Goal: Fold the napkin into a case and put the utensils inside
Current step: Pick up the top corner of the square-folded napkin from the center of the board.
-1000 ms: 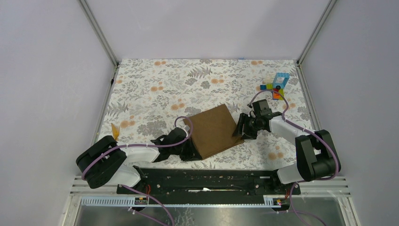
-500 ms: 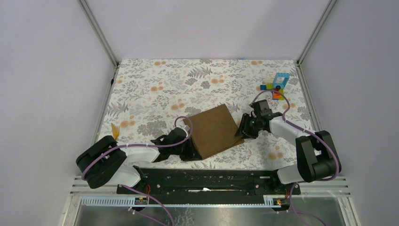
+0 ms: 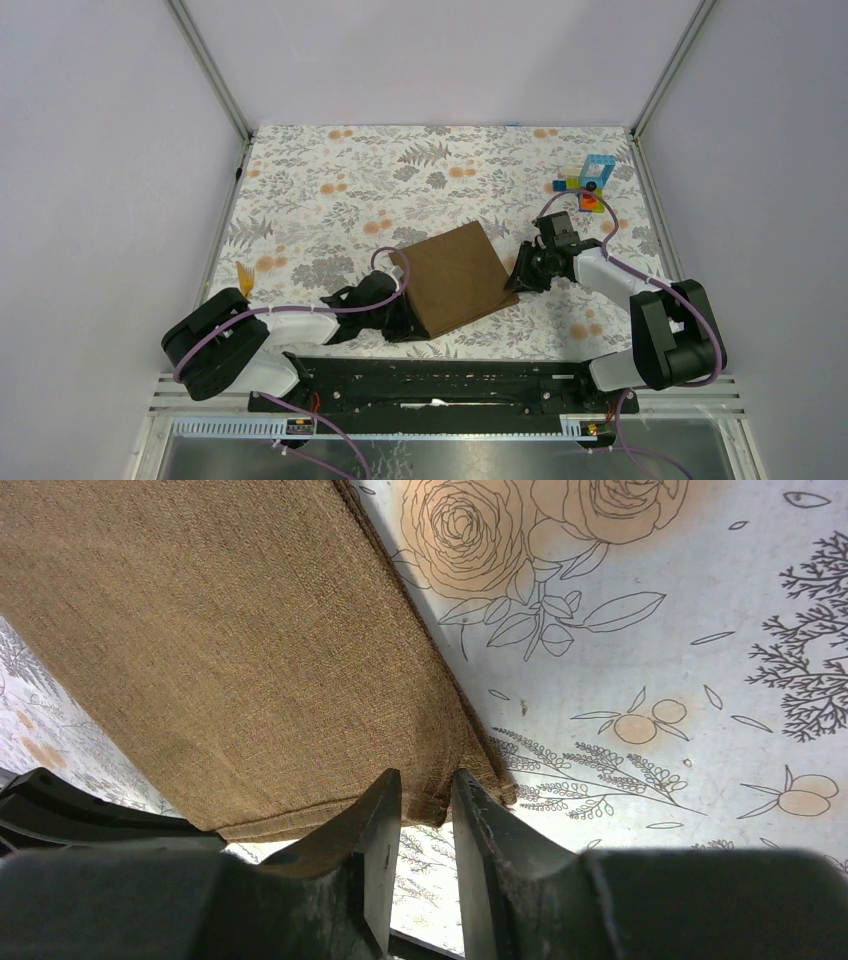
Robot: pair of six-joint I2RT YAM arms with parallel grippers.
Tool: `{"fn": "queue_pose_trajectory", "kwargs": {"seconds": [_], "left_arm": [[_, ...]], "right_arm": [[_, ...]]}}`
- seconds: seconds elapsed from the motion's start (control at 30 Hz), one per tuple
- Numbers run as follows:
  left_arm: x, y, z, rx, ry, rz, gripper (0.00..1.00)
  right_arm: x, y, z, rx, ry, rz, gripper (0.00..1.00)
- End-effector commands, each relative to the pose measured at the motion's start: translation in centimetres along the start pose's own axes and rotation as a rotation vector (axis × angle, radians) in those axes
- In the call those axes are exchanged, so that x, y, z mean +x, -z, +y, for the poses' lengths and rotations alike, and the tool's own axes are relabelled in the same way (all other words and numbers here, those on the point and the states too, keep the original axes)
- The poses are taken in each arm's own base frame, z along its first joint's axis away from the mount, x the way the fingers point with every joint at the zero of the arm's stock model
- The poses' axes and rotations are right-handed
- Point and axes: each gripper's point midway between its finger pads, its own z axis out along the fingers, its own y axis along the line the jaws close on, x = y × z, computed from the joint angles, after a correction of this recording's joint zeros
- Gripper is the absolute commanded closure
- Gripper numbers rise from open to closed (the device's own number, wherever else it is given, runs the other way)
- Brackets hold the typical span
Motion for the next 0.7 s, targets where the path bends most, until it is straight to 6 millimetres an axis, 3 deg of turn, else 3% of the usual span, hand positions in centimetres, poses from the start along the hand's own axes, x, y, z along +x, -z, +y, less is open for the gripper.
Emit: {"fn": "queue_pose_trajectory", "kwargs": {"seconds": [0.0,0.2,0.37,0.47,0.67], "left_arm": [[1.3,0.1,4.6,-0.163,0.003,0.024,0.88],[1.4,0.1,4.7,-0.165,0.003,0.027,0.88],[1.5,0.1,4.8,-0.166,0.004,0.03,0.88],[1.4,0.1,4.7,-0.163,0.004,0.028,0.87],[1.6,-0.1,4.7,-0.164,-0.004,0.038,0.87]], "right_arm": [[-0.4,0.4,0.1,0.0,0.008,-0.02,0.7],[-0.5,0.8,0.0,0.013,0.013,-0.035,0.73],[-0.6,1.2,0.3,0.002,0.03,-0.04,0.88],[-0.5,1.1,1.1,-0.048,0.062,-0.016,1.0],[-0.5,-0.3,4.0,-0.188,0.141,0.079,1.0]]}}
